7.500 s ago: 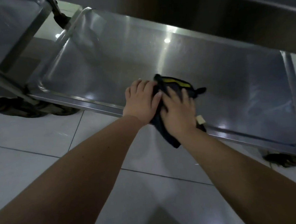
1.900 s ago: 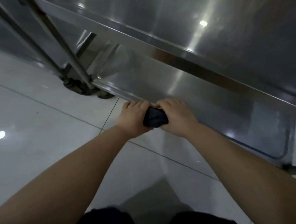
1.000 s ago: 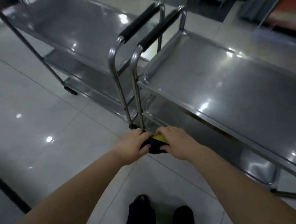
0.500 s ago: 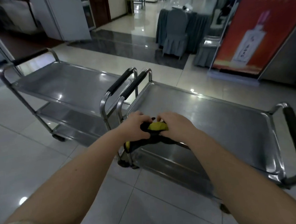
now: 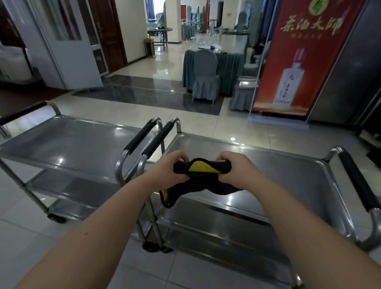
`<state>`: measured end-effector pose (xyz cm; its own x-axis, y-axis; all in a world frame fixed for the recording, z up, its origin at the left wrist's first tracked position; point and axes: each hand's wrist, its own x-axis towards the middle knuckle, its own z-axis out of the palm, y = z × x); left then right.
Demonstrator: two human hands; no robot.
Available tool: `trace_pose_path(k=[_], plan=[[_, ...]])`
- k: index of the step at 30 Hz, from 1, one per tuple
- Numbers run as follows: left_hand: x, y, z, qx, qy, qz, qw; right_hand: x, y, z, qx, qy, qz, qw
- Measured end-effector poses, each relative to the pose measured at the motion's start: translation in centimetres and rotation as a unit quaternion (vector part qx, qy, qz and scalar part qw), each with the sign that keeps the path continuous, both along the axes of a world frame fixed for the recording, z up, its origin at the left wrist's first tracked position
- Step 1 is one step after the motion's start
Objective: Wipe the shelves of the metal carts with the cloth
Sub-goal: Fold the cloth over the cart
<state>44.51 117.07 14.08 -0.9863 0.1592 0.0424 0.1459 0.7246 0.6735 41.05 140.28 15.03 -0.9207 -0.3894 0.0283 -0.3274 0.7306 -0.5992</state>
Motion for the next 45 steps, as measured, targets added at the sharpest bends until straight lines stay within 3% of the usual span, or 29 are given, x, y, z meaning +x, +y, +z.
trace_pose_path(k=[9,17,27,35,45], plan=[[-0.7,-3.7,0.4,-0.034,-0.026,0.057,0.997,-1.3,-2.9,-0.7,-0.197,-0.022,-0.036,0.979],[1.6,-13.7,1.0,0.037,-0.005,0.193,0.98,-3.4,-14.4,0.5,-0.199,0.039,0.061,0.977],[6.6,-27.3,-0.4,0.086,-0.044,0.278,0.956,-3.7,-29.6,-2.0,-0.236,-0.03,0.114,0.965],[4.5,-36.6,-2.3,0.217,0.004,0.441,0.871,-8.8,-40.7,-4.0,-0.256,-0.104,0.156,0.948],[-2.8,-51.3,-0.9,0.226,0.078,0.535,0.81,-17.3,-59.5,-4.2,-0.332,-0.21,0.154,0.907]])
